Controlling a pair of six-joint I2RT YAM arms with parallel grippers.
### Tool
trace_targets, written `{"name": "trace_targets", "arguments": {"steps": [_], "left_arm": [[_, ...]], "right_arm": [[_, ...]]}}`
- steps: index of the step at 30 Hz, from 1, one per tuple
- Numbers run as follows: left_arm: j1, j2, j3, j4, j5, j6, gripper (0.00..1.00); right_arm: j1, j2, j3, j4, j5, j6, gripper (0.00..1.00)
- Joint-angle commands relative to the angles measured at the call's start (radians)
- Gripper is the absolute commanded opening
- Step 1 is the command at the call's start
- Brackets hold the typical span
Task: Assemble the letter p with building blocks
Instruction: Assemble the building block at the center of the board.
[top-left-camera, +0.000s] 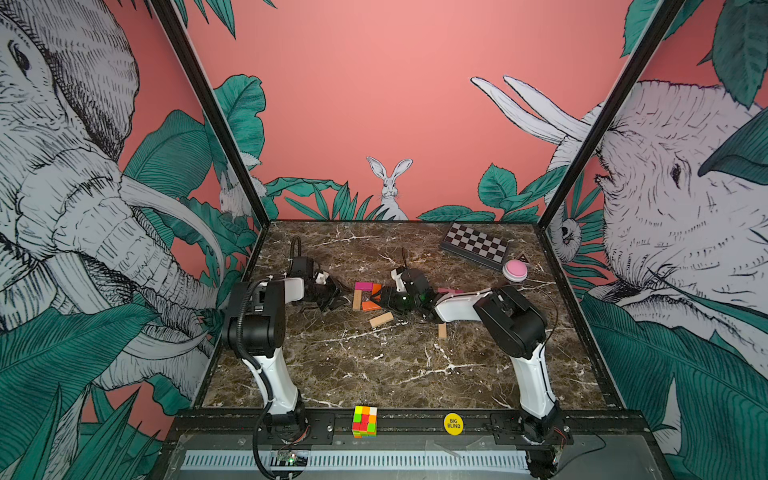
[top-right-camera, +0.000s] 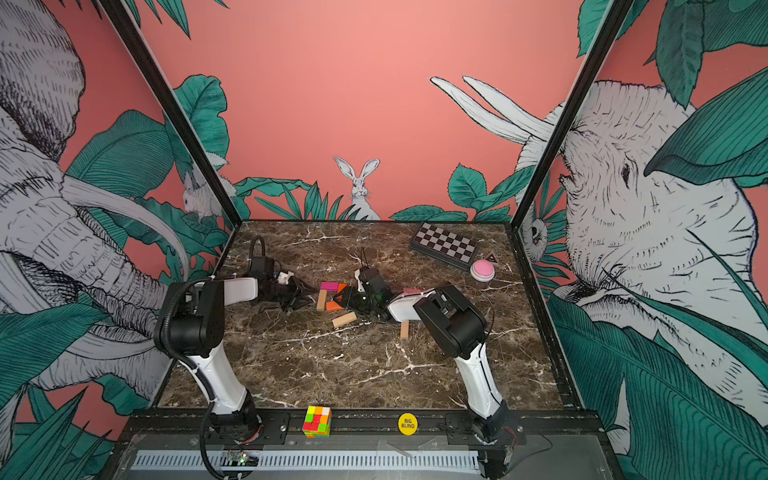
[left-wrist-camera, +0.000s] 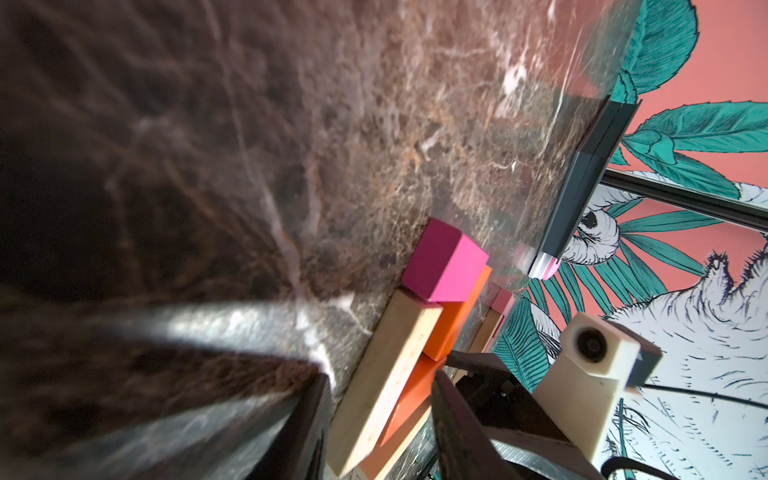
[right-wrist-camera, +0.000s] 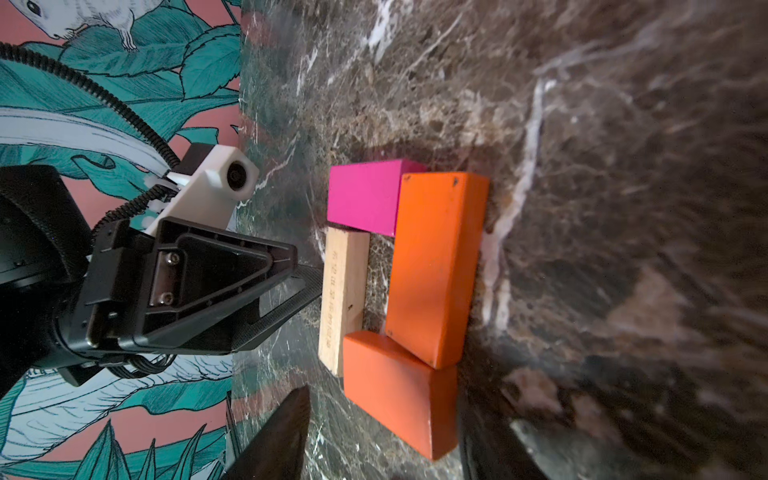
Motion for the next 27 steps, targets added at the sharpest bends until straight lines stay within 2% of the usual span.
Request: {"name": "trace_targets", "arguments": {"steps": [1,12,20,22,25,27], "left_arm": [[0.001,0.03,-0.01,-0.032,-0.048,0.006,0.43],[0.001,0.026,-0.012,-0.036,-0.048,0.006,0.43],[0.006,-0.05,0.002,-0.066,-0.045,0.0,0.43],[0.006,-0.071,-0.004,-0.067,-0.045,-0.004,0.43],[0.012,-0.103,-0.033,-0.07,-0.039,-0.005,0.44],[0.022,-0.128,-0.058,-0.068,-0.036,-0.008,0.44]], "right_arm": [[0.012,0.021,0.014,0.004,-0.004,0.009,0.57],[0.013,0.004,-0.008,0.008,0.013,0.01,0.57],[0.021,-0.18,-0.075,-0.128,0.147,-0.129,0.54],[0.028,-0.193,-0.05,-0.188,0.149,-0.154,0.47],[0.044,-0.181,-0.012,-0.229,0.134,-0.177,0.23],[0.058,-0.167,0.013,-0.253,0.138,-0.186,0.12]]}}
